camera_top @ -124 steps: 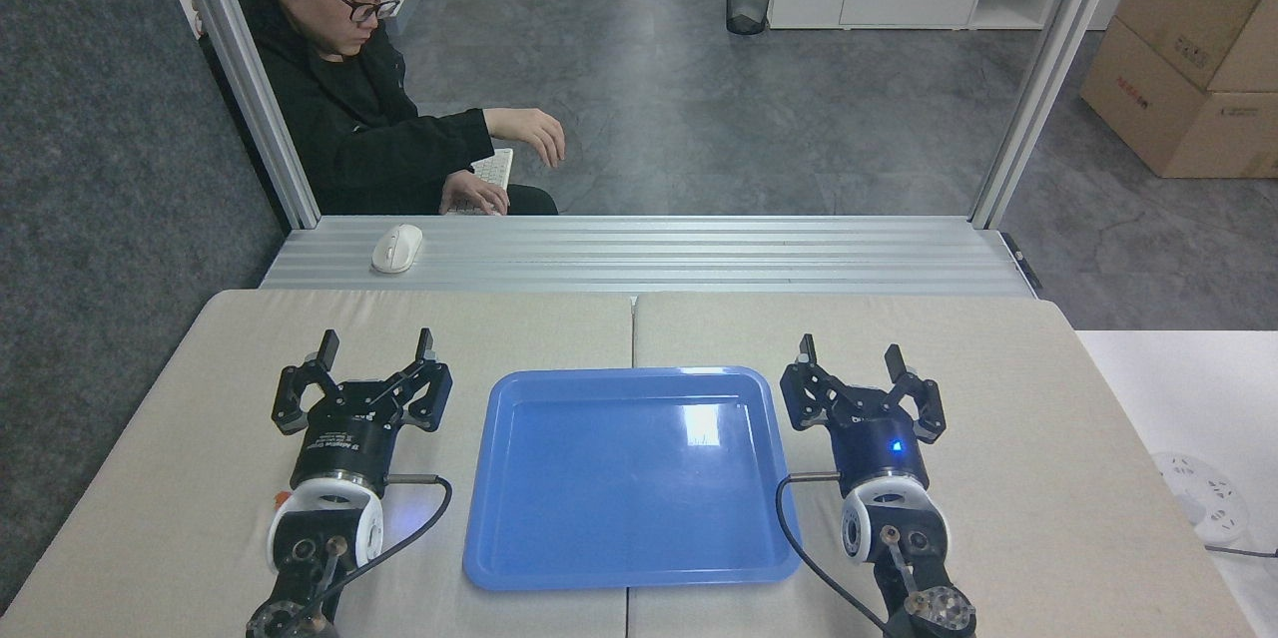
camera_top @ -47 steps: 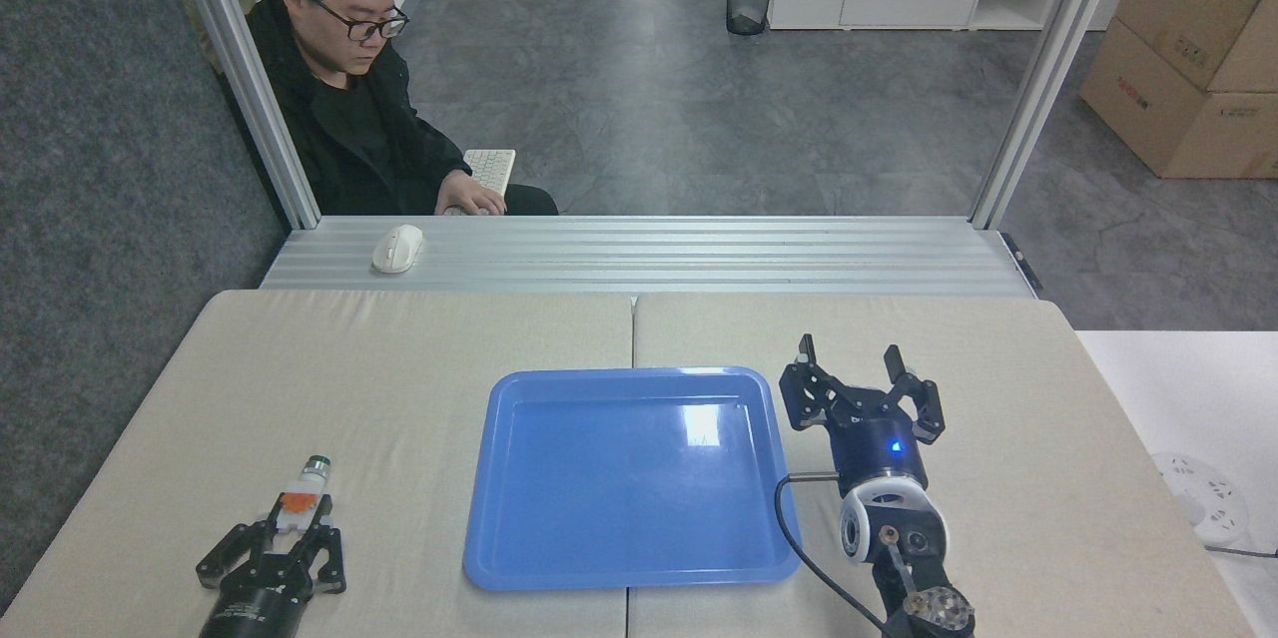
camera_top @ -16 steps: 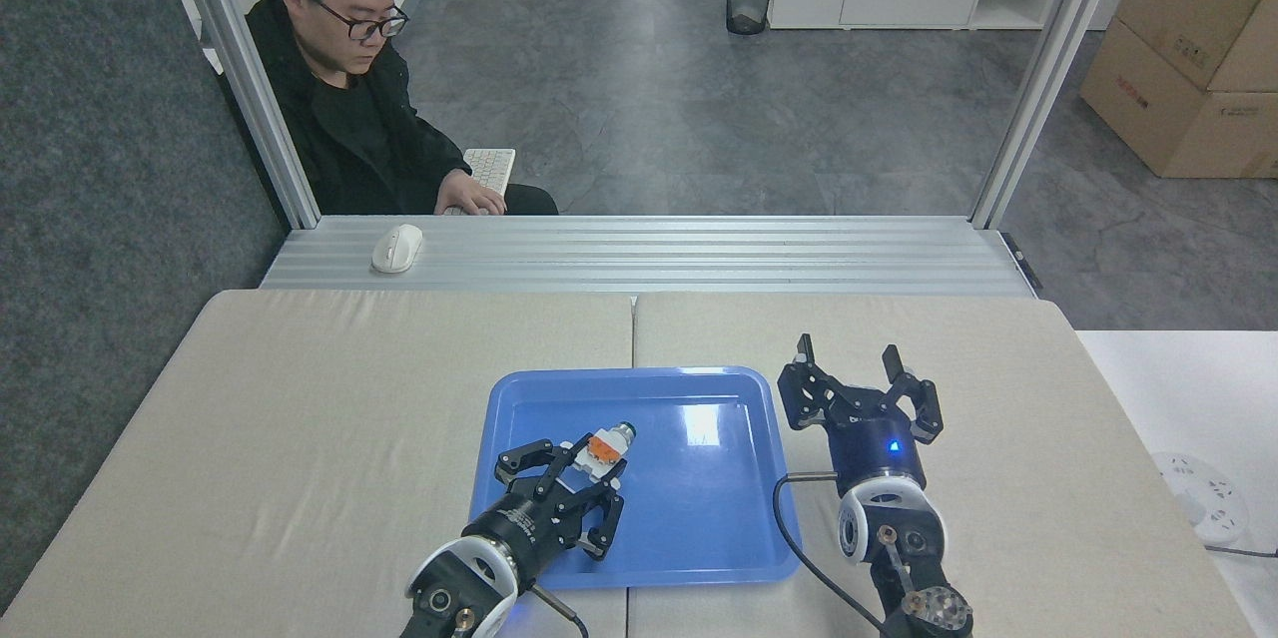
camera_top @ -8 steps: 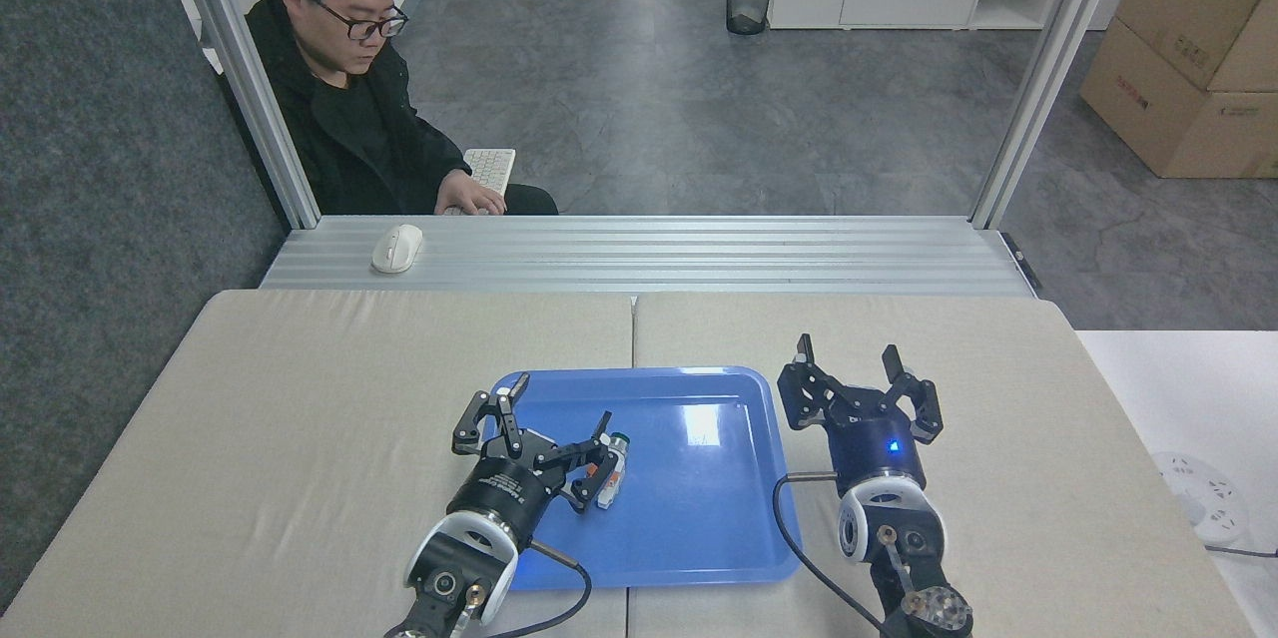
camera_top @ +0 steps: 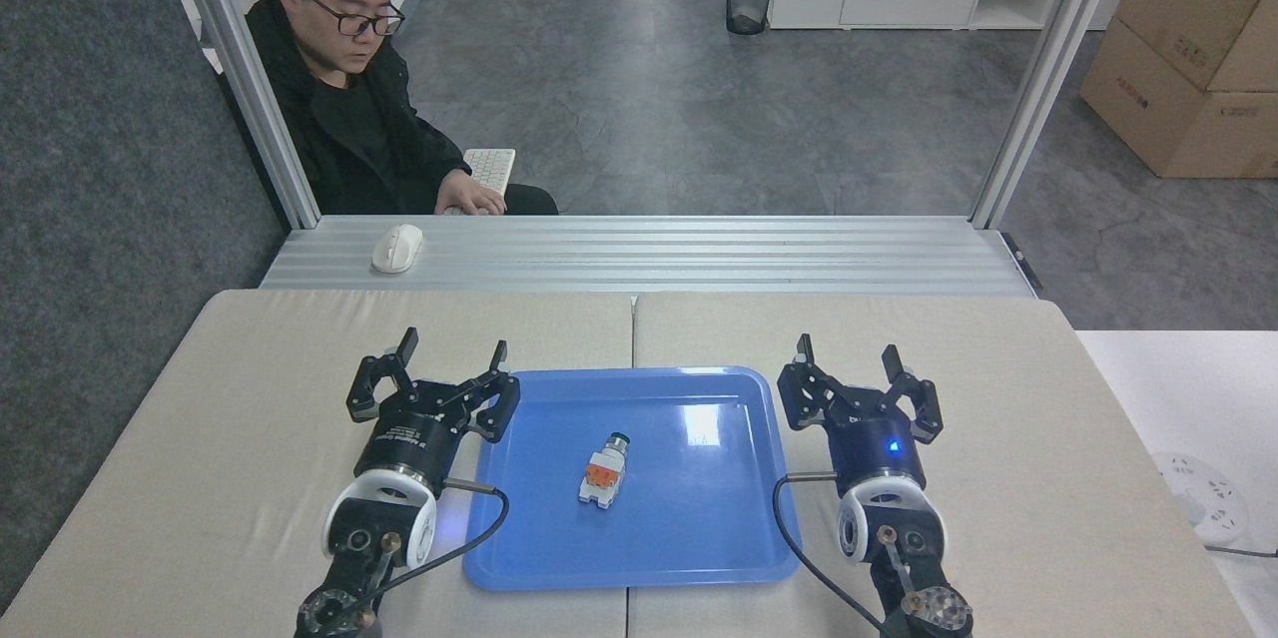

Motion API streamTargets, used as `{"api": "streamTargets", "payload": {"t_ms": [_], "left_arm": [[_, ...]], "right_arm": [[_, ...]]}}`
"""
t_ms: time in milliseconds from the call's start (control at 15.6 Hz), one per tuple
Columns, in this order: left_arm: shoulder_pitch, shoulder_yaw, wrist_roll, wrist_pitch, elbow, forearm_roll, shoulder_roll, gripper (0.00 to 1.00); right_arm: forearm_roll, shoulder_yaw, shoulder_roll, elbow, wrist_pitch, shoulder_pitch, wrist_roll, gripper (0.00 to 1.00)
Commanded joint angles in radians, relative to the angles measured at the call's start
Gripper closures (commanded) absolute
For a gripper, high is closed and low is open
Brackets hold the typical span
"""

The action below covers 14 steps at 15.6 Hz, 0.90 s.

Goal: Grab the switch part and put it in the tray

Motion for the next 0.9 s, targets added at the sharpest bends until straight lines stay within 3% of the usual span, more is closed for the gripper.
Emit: {"api": "streamTargets", "payload": {"t_ms": [0,512,832], "left_arm": [[0.002,0.139,0.001,0.002,0.029,0.038,0.053,0.0],[0.002,0.14,-0.002,0.001,0.031,0.046,0.059,0.0],[0.031,0.134,0.008,0.001,0.012,0.044,0.016,0.0]], "right_arm": [[0.0,-0.001,0.001,0.0,0.001,0.0,-0.001,0.0],[0.0,-0.003,0.001,0.0,0.001,0.0,0.001,0.0],[0.0,-0.003,0.001,0.0,0.001,0.0,0.001,0.0]]}}
